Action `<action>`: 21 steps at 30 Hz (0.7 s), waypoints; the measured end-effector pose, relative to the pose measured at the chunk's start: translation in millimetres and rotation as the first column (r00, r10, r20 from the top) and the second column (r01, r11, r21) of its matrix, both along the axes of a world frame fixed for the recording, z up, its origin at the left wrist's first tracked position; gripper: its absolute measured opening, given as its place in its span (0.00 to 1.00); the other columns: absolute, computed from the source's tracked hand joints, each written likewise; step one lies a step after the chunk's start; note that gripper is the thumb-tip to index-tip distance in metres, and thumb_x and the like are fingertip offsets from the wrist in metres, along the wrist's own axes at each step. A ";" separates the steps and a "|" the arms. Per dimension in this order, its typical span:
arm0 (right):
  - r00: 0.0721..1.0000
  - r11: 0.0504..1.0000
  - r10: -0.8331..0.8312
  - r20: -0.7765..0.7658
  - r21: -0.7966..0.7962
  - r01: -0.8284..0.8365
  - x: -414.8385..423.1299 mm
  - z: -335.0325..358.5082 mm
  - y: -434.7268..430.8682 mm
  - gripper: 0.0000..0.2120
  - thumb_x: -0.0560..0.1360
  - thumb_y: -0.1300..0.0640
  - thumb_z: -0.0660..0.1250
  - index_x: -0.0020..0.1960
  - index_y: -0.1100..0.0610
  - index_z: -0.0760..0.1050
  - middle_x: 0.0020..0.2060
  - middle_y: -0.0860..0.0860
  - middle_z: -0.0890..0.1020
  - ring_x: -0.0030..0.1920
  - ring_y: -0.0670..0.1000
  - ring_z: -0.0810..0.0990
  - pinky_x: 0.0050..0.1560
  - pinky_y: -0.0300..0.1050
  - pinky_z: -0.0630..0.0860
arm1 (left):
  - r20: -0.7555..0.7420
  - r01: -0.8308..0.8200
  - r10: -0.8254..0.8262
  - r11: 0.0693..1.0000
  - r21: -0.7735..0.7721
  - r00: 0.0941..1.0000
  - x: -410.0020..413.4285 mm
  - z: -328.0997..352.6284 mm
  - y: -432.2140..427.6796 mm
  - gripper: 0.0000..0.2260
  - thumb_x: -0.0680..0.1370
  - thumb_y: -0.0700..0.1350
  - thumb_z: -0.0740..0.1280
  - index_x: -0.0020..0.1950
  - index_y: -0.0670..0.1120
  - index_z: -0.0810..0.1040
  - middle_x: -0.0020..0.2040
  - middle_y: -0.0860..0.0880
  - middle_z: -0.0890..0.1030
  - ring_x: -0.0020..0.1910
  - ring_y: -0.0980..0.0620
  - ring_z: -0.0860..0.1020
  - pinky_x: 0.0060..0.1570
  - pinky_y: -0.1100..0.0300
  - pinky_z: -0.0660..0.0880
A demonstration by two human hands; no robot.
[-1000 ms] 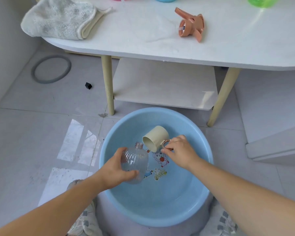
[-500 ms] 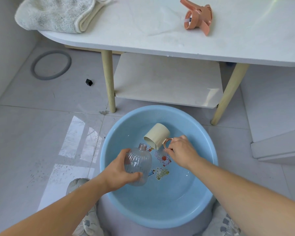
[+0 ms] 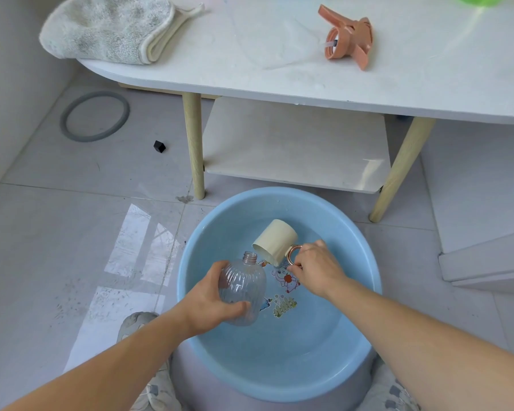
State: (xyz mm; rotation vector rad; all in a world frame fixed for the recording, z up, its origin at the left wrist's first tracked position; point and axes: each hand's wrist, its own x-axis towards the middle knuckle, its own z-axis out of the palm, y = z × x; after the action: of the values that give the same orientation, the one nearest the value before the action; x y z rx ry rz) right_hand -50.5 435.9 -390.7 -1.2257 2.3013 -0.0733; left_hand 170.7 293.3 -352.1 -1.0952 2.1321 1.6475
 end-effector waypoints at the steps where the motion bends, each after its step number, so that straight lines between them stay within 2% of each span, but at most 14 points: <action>1: 0.999 0.999 -0.035 0.022 -0.004 0.036 1.4 0.4 -0.8 0.19 0.80 0.46 0.63 0.39 0.57 0.80 0.45 0.51 0.78 0.52 0.53 0.70 0.50 0.43 0.69 | -0.002 -0.003 0.003 1.000 -0.002 1.000 0.3 0.3 -0.3 0.40 0.64 0.53 0.75 0.73 0.50 0.65 0.59 0.55 0.79 0.58 0.66 0.77 0.47 0.77 0.72; 3: 0.974 0.983 -0.164 0.156 -0.054 0.175 4.0 4.4 -2.3 0.21 0.79 0.47 0.65 0.31 0.58 0.75 0.34 0.52 0.75 0.42 0.52 0.70 0.39 0.44 0.65 | -0.005 -0.012 0.012 1.000 -0.005 1.000 0.7 0.3 -1.2 0.40 0.63 0.54 0.75 0.73 0.50 0.65 0.59 0.55 0.79 0.56 0.67 0.77 0.47 0.76 0.72; 4: 0.939 0.962 -0.237 0.250 -0.072 0.263 4.0 8.3 -3.5 0.23 0.78 0.48 0.66 0.28 0.59 0.70 0.28 0.51 0.70 0.34 0.51 0.67 0.34 0.44 0.62 | -0.007 -0.016 0.016 1.000 -0.008 1.000 1.1 0.0 -2.0 0.41 0.63 0.55 0.76 0.73 0.50 0.65 0.58 0.55 0.79 0.55 0.68 0.78 0.47 0.75 0.73; 6: 0.845 0.914 -0.344 0.410 -0.060 0.401 1.8 17.7 -4.8 0.25 0.78 0.49 0.67 0.27 0.59 0.65 0.24 0.49 0.61 0.28 0.51 0.59 0.31 0.44 0.57 | -0.018 -0.019 0.019 1.000 -0.014 1.000 1.7 0.2 -2.3 0.41 0.63 0.54 0.77 0.73 0.49 0.65 0.58 0.55 0.79 0.53 0.70 0.77 0.46 0.77 0.72; 8: 0.778 0.885 -0.393 0.491 -0.028 0.465 -0.8 29.8 -4.0 0.22 0.77 0.47 0.68 0.31 0.62 0.75 0.23 0.51 0.64 0.25 0.53 0.62 0.31 0.43 0.61 | -0.027 -0.019 0.018 0.999 -0.033 0.999 2.5 1.2 -2.8 0.41 0.66 0.50 0.80 0.74 0.49 0.63 0.59 0.56 0.78 0.54 0.71 0.76 0.46 0.79 0.70; 9: 0.753 0.876 -0.401 0.522 -0.021 0.482 -1.7 35.5 -3.2 0.20 0.76 0.45 0.69 0.35 0.60 0.80 0.24 0.55 0.72 0.27 0.56 0.71 0.33 0.44 0.67 | -0.028 -0.015 0.014 0.999 -0.043 1.000 2.8 2.8 -3.1 0.41 0.67 0.49 0.80 0.74 0.50 0.63 0.60 0.56 0.77 0.56 0.70 0.75 0.47 0.79 0.70; 10: 0.732 0.867 -0.408 0.545 -0.020 0.498 -3.1 39.8 -2.2 0.18 0.76 0.44 0.69 0.38 0.58 0.82 0.32 0.59 0.81 0.35 0.59 0.79 0.38 0.46 0.75 | -0.031 -0.011 0.010 0.999 -0.052 0.999 3.1 4.5 -3.4 0.43 0.67 0.50 0.81 0.75 0.51 0.62 0.61 0.55 0.76 0.58 0.68 0.75 0.48 0.78 0.70; 11: 0.709 0.857 -0.411 0.573 -0.022 0.514 -4.3 45.8 -1.3 0.17 0.76 0.44 0.69 0.39 0.56 0.83 0.41 0.60 0.85 0.44 0.60 0.83 0.46 0.50 0.79 | -0.042 -0.008 0.005 0.998 -0.061 0.999 3.4 7.6 -3.3 0.45 0.64 0.53 0.81 0.76 0.51 0.62 0.63 0.54 0.76 0.61 0.65 0.75 0.52 0.76 0.70; 12: 0.682 0.847 -0.411 0.605 -0.025 0.532 -6.0 52.3 -0.5 0.16 0.76 0.44 0.69 0.41 0.56 0.84 0.46 0.58 0.86 0.50 0.58 0.83 0.52 0.50 0.79 | -0.046 -0.006 0.002 0.998 -0.069 0.999 3.3 10.0 -3.3 0.47 0.62 0.56 0.80 0.76 0.52 0.62 0.64 0.54 0.75 0.62 0.61 0.75 0.56 0.71 0.72; 13: 0.662 0.839 -0.404 0.631 -0.033 0.543 -7.3 61.1 0.9 0.15 0.77 0.45 0.68 0.43 0.56 0.84 0.49 0.55 0.86 0.52 0.55 0.84 0.52 0.46 0.79 | -0.054 -0.006 0.002 0.997 -0.080 0.999 3.4 13.5 -3.0 0.48 0.60 0.58 0.79 0.77 0.53 0.62 0.65 0.54 0.75 0.63 0.59 0.76 0.59 0.66 0.73; 15: 0.643 0.824 -0.386 0.661 -0.067 0.563 -10.1 78.8 2.8 0.14 0.78 0.47 0.68 0.44 0.57 0.84 0.49 0.51 0.86 0.52 0.51 0.84 0.52 0.41 0.78 | -0.080 -0.012 0.004 0.995 -0.095 0.997 3.8 21.6 -2.0 0.46 0.61 0.57 0.80 0.75 0.54 0.63 0.66 0.54 0.74 0.64 0.58 0.75 0.61 0.62 0.73; 18: 0.625 0.795 -0.365 0.690 -0.118 0.595 -14.1 103.9 6.6 0.13 0.77 0.48 0.69 0.40 0.55 0.83 0.47 0.49 0.87 0.52 0.50 0.84 0.63 0.48 0.76 | -0.111 -0.016 0.001 0.992 -0.128 0.994 3.2 35.1 0.6 0.43 0.63 0.54 0.81 0.73 0.55 0.64 0.66 0.55 0.72 0.64 0.57 0.74 0.63 0.60 0.72; 19: 0.631 0.788 -0.358 0.689 -0.140 0.599 -14.6 113.9 7.4 0.13 0.78 0.48 0.69 0.40 0.54 0.83 0.47 0.48 0.87 0.52 0.51 0.84 0.62 0.48 0.77 | -0.120 -0.017 0.000 0.990 -0.139 0.993 2.7 39.0 0.9 0.44 0.62 0.56 0.81 0.74 0.55 0.64 0.66 0.55 0.72 0.65 0.56 0.74 0.64 0.58 0.73; 21: 0.661 0.792 -0.336 0.671 -0.179 0.584 -15.0 135.5 10.1 0.12 0.78 0.49 0.69 0.40 0.55 0.82 0.46 0.48 0.87 0.50 0.51 0.84 0.53 0.40 0.77 | -0.133 -0.022 0.001 0.988 -0.155 0.991 1.6 47.5 1.4 0.46 0.61 0.59 0.79 0.75 0.54 0.63 0.66 0.55 0.73 0.66 0.55 0.74 0.65 0.58 0.73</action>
State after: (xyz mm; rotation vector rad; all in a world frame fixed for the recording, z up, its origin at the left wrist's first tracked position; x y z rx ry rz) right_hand -65.5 446.0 -255.2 -0.5691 1.9750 -1.0105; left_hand 172.3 294.7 -304.6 -1.0702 2.3784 1.6230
